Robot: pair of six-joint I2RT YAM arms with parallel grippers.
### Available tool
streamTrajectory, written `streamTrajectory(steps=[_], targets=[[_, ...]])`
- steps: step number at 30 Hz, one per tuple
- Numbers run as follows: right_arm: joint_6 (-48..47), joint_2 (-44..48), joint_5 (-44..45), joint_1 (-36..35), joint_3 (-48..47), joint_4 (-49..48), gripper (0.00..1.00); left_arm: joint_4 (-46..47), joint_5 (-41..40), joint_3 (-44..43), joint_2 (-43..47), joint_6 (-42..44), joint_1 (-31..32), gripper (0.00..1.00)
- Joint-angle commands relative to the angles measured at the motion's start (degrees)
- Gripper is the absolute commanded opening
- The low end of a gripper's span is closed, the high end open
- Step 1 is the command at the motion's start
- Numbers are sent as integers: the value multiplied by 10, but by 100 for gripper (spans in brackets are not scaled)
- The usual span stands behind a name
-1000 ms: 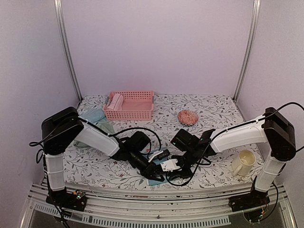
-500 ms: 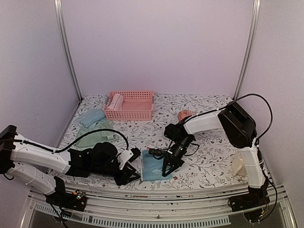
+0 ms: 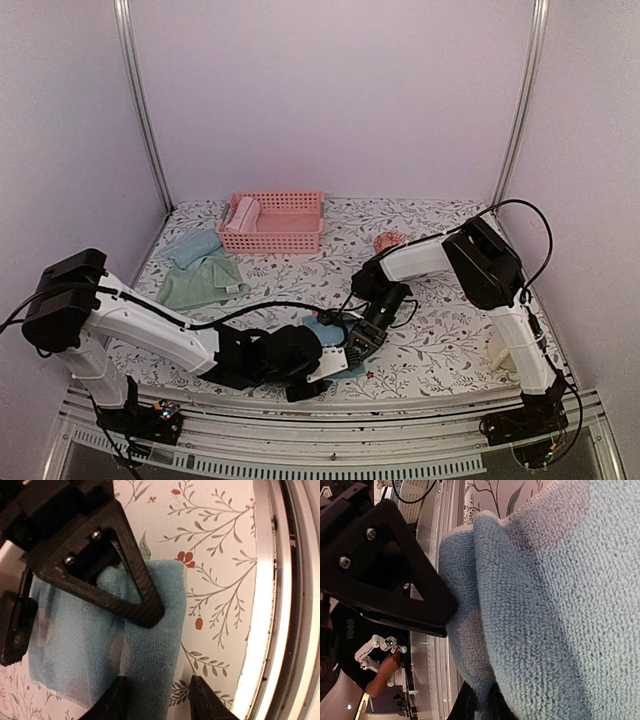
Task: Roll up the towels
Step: Roll the towel at the center of the board.
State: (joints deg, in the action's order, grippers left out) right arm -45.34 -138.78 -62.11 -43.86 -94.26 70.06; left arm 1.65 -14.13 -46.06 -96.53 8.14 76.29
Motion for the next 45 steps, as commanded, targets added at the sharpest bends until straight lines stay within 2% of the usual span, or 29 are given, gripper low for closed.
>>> streamTrajectory(steps=[1,5,7,9,10,11,14,18,23,26,30,36,40,45], targets=[[7,-50,63,2,9,-3,5,-8,-41,-30,-56,87,6,43],[5,-49,59,2,7,3,5,-23,-72,-58,-103,96,8,38],[-1,-37,52,2,7,10,7,-23,-73,-63,-108,93,9,32],[-8,-14,47,2,7,24,13,-27,-57,-63,-99,86,8,23],[-18,4,46,4,8,32,18,-32,-43,-63,-92,81,9,16],[-23,27,45,8,9,37,24,-39,-24,-63,-85,75,8,13],[-28,118,52,36,12,39,33,-73,48,-68,-73,51,7,8],[-17,224,53,84,30,5,35,-118,186,-87,-77,7,-13,7],[34,378,118,94,155,-149,35,-143,337,-118,-114,-53,-65,7],[56,464,157,93,226,-225,33,-178,430,-151,-173,-81,-110,7],[50,541,181,89,296,-265,31,-223,507,-198,-240,-103,-145,7],[0,579,280,-16,371,-280,32,-219,595,-221,-278,-155,-191,7],[24,564,394,-103,430,-361,39,-199,631,-227,-284,-191,-213,6],[55,506,498,-153,441,-443,45,-205,640,-245,-296,-206,-217,7]])
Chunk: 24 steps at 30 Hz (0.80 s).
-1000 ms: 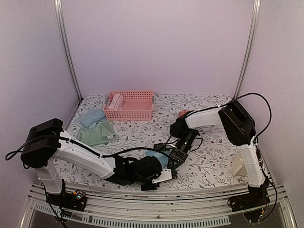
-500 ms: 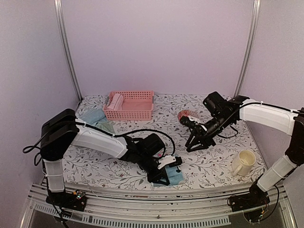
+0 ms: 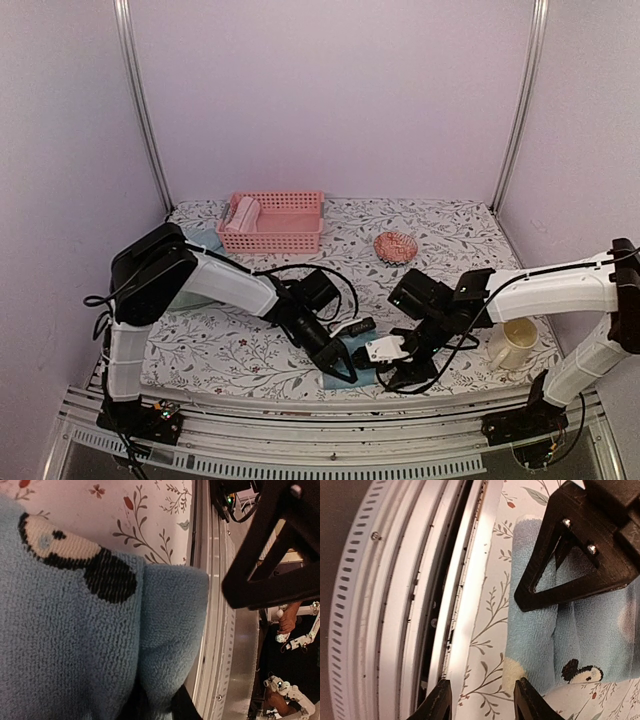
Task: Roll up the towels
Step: Roll the towel at the center of the board.
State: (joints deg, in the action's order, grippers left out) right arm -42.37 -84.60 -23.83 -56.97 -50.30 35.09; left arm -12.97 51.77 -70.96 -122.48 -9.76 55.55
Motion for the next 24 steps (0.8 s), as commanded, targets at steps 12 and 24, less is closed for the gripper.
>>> streamTrajectory(steps=[12,24], targets=[[32,-111,163,-69,4,-163,46,-62,-11,-4,-55,-32,-11,7],[18,-160,-54,22,-41,-53,6,68,-165,159,159,-43,-22,36]])
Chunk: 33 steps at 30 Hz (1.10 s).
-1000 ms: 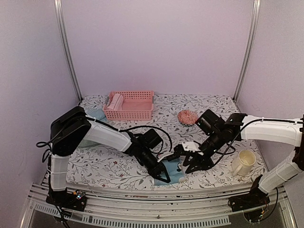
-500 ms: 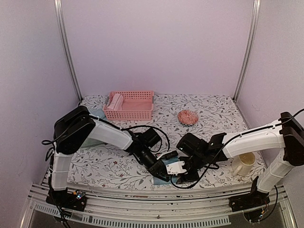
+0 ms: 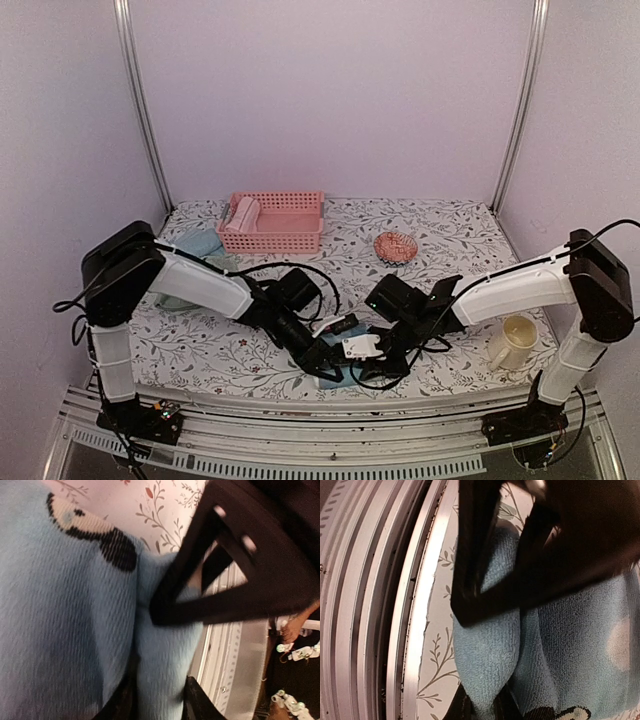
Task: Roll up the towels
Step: Roll the towel at the center of the board.
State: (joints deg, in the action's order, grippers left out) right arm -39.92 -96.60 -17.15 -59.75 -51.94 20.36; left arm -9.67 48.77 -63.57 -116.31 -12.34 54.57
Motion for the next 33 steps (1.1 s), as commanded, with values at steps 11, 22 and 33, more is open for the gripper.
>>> streamTrajectory(steps=[11,22,33], targets=[[-58,-275,-319,171,-249,364,6,143,-448,267,348,33,57,40],[-58,-367,-300,187,-333,443,7,104,-609,169,261,226,196,45],[-55,-374,-310,187,-349,446,8,92,-623,77,110,341,198,47]])
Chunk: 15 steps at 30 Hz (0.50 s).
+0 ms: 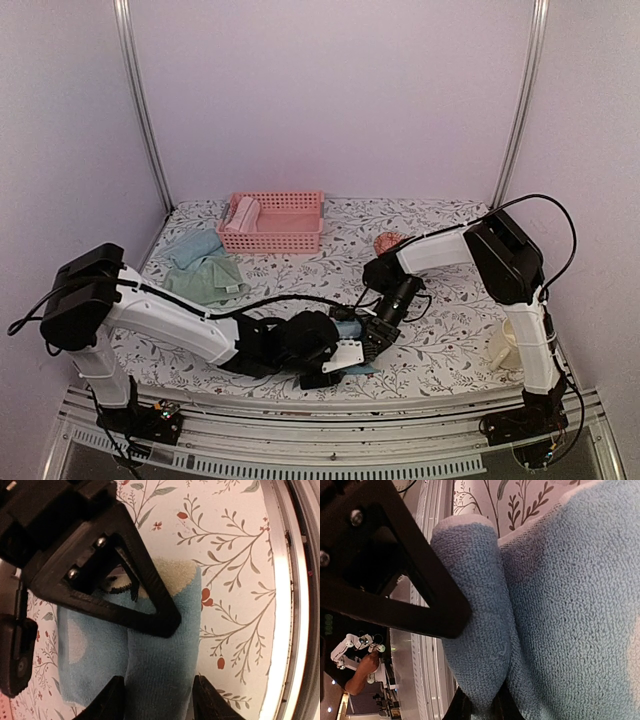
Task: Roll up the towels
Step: Roll the towel at the center of the board.
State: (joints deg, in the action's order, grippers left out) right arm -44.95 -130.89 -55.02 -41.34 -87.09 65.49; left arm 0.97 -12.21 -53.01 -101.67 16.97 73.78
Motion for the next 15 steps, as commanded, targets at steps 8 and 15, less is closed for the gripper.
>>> streamTrajectory(steps=[8,15], targets=[[-5,-17,61,3,3,-2,16,-28,17,-50,-63,35,6,20],[-31,55,24,17,-12,36,40,-89,46,-52,-54,-19,6,5]])
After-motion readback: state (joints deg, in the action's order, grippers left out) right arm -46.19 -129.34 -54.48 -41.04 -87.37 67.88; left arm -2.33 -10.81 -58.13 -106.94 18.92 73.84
